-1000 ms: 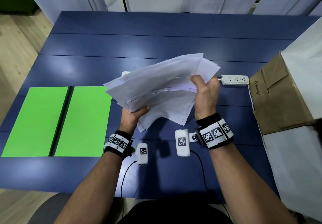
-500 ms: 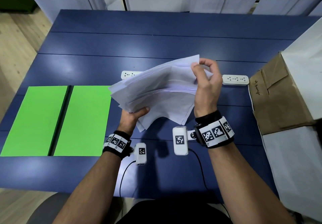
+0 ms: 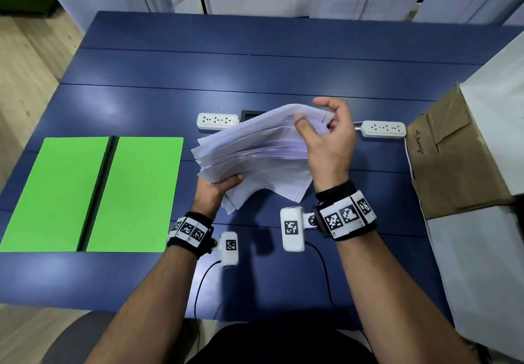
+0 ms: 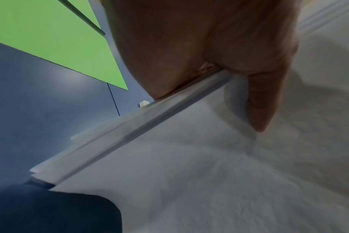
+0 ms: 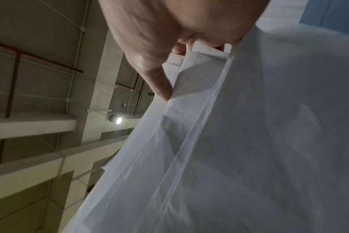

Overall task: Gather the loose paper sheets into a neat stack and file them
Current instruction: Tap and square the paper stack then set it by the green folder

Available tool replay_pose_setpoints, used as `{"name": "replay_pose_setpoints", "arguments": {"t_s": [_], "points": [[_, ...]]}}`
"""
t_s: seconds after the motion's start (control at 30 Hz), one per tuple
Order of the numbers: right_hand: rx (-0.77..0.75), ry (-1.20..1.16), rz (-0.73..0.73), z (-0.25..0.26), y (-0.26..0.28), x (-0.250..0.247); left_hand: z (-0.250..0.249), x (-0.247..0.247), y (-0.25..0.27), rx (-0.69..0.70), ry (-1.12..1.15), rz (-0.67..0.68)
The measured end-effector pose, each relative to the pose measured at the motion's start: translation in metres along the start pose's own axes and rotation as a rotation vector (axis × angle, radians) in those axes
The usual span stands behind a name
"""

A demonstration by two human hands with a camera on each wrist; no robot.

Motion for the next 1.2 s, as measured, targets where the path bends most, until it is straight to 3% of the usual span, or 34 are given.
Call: {"name": "replay_pose_setpoints", "arguments": {"t_s": [0.17,0.27,0.37,0.53,0.67,1.0,1.2], "points": [[-0.056,0.101,0.057,-0.007,-0.002,0.001,0.001,0.001,-0.002,0.009,0.029,-0.008],[-0.020,-0.009,0.110,-0.014,-0.003,-0.007,0.003,0.001,-0.003,-0.042,0.075,-0.076],[-0.036,-0.191,0.265,-0.044,-0.004,-0.019,0.005,0.000,-0.004,-0.048,0.071,-0.131],[0.201,-0.053,0.532,-0.105,0.007,-0.017,0.004,0.000,-0.003,-0.043,0.056,-0.125],[0.310,-0.034,0.489,-0.121,0.009,-0.007,0.001,-0.001,0.001,-0.035,0.073,-0.098],[0.389,-0.072,0.392,-0.135,0.022,-0.022,0.004,-0.014,0.007,-0.037,-0.022,-0.025],[0.404,-0.057,0.378,-0.131,0.028,-0.014,0.001,-0.003,0.009,-0.032,0.004,-0.052]]}}
Point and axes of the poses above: each hand's wrist, its own y-axis away from the middle knuckle, its own x-axis out of the palm, z = x × y, the point moved 3 cm from there along -y, towards the middle knuckle, and after that the axes turned 13 degrees about -z, right-handed, at the moved point
